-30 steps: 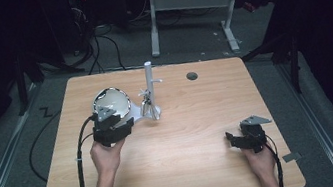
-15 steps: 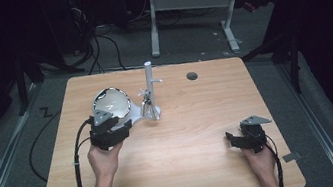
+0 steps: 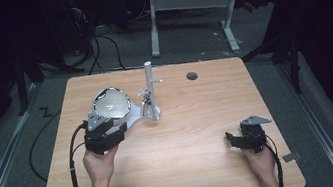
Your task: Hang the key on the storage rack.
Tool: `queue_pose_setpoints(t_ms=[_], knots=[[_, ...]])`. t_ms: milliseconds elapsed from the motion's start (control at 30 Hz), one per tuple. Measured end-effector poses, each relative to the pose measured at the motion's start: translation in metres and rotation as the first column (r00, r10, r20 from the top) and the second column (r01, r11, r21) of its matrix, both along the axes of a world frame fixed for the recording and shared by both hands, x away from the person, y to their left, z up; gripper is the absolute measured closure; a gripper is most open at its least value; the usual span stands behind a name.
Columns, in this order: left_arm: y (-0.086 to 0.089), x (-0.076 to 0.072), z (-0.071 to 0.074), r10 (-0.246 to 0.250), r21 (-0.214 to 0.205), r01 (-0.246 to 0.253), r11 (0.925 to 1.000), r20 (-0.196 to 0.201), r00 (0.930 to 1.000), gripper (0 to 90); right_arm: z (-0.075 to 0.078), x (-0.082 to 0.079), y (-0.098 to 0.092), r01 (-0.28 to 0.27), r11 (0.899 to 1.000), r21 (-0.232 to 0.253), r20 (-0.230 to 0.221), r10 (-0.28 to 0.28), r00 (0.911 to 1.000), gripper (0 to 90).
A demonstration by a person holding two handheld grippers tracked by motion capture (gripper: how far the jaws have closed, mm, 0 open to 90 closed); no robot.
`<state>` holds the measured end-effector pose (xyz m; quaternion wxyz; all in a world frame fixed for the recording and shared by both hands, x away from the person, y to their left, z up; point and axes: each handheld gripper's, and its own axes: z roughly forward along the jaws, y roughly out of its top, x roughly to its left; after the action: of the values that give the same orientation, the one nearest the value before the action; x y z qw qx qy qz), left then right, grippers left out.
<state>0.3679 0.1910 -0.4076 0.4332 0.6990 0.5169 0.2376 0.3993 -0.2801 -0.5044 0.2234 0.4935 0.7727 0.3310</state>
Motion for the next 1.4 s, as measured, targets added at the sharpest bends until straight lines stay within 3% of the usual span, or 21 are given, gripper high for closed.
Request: queue_pose_setpoints(t_ms=[667,1400], knots=[[0.014,-0.016,-0.004,0.034,-0.022,-0.034,0.9992,0.005,0.9994,46.3,0.0,0.0,0.0,0.0,1.0,-0.001,0.0,0.0,1.0,29.4],[0.03,-0.028,-0.017,0.072,-0.042,-0.073,0.9964,-0.014,0.9973,44.9,0.0,0.0,0.0,0.002,1.0,-0.001,-0.001,-0.002,1.0,29.4]])
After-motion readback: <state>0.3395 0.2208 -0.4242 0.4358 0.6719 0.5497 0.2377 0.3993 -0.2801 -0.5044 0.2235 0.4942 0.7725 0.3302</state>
